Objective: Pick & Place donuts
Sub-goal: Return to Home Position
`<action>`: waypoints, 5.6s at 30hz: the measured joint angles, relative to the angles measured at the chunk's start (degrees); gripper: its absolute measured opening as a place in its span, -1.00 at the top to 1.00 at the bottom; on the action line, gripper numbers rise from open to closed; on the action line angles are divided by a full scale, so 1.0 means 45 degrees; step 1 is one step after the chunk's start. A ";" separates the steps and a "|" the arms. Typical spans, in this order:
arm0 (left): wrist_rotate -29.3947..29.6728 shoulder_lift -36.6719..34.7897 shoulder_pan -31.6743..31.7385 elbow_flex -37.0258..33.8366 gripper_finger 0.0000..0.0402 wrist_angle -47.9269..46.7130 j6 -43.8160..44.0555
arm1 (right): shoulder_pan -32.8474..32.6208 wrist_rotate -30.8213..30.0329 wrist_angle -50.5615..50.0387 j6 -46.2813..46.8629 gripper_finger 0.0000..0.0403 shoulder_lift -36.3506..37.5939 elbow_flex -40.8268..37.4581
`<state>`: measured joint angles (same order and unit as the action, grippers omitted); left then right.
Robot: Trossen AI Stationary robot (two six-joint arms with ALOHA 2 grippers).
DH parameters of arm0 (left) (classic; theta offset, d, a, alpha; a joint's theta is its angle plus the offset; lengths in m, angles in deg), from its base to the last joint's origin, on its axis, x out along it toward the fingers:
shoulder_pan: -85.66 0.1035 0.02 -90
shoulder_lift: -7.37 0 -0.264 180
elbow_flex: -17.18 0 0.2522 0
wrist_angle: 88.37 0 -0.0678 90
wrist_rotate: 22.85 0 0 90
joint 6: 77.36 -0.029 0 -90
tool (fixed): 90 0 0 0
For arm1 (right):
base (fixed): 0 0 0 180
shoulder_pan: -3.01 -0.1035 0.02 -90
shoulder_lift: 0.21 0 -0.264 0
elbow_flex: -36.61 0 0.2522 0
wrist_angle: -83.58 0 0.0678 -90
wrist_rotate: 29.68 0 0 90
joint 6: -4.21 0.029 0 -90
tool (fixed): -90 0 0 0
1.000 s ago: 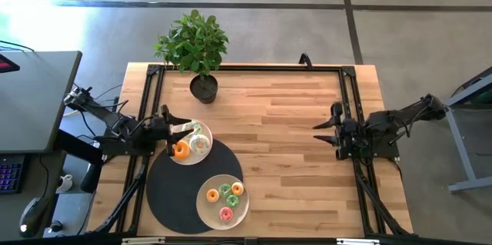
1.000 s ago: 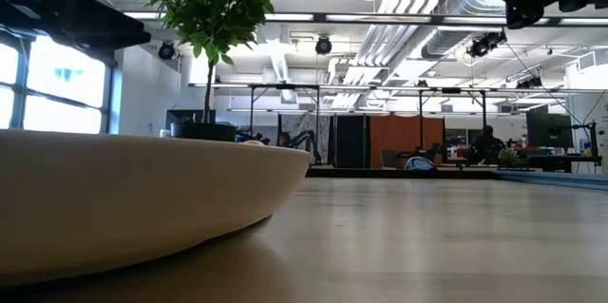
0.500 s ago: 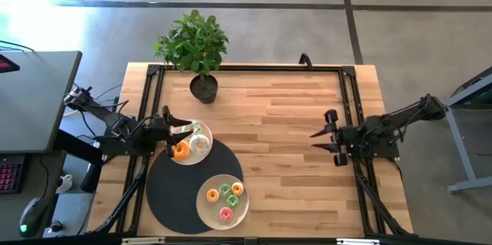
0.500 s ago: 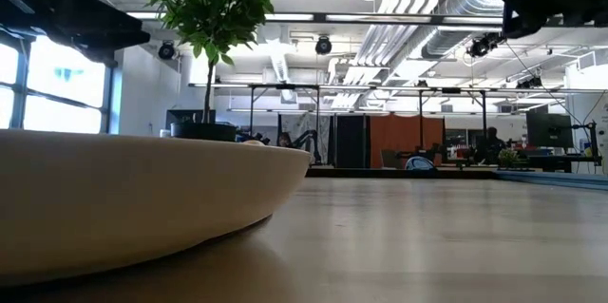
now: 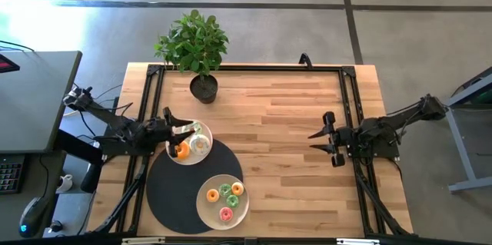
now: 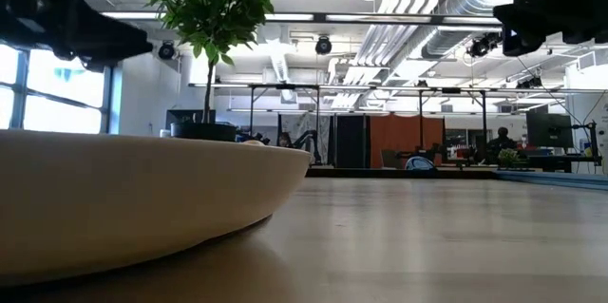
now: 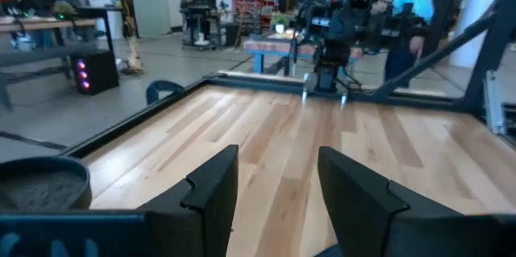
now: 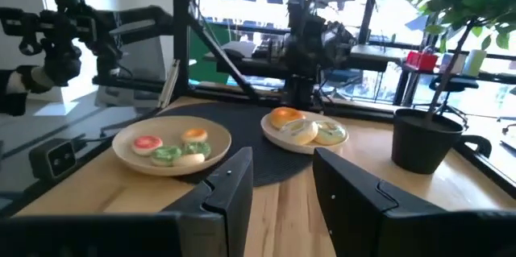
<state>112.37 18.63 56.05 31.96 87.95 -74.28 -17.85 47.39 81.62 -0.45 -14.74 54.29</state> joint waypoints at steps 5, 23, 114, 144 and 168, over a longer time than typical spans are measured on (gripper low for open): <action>-0.0072 -0.0030 0.0000 0.0025 0.16 -0.0012 -0.0414 | 0.0000 -0.0072 -0.0384 0.0373 0.36 -0.0003 0.0000; -0.0692 0.0131 -0.0005 0.0059 0.16 -0.1536 0.0046 | 0.0000 -0.0849 -0.0001 0.0727 0.36 -0.0028 -0.0738; -0.0712 0.0128 -0.0010 0.0068 0.16 -0.1583 0.0051 | -0.0001 -0.0665 -0.0017 0.0708 0.36 -0.0028 -0.0743; -0.0712 0.0128 -0.0010 0.0068 0.16 -0.1581 0.0051 | -0.0002 -0.0667 -0.0014 0.0708 0.36 -0.0028 -0.0743; -0.0712 0.0132 -0.0005 0.0068 0.16 -0.1586 0.0051 | -0.0002 -0.0665 -0.0017 0.0708 0.36 -0.0029 -0.0743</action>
<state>109.17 19.23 56.03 32.27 80.81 -74.05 -17.86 44.40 81.54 2.73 -14.87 50.95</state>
